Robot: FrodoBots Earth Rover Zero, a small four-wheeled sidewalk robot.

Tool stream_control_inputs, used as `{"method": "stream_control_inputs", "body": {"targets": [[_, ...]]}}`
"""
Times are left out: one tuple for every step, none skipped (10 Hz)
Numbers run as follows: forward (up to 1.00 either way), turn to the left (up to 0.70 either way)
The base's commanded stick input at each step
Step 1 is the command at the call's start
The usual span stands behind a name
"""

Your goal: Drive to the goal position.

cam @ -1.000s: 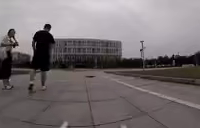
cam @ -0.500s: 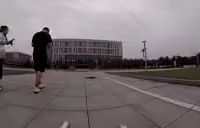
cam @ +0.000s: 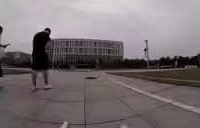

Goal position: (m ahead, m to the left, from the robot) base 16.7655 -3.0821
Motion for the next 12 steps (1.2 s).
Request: {"method": "stream_control_inputs", "body": {"targets": [[0.7, 0.0], [0.7, 0.0], [0.7, 0.0], [0.7, 0.0], [0.7, 0.0], [0.7, 0.0], [0.7, 0.0], [0.7, 0.0], [0.7, 0.0], [0.7, 0.0], [0.7, -0.01], [0.7, -0.02]]}}
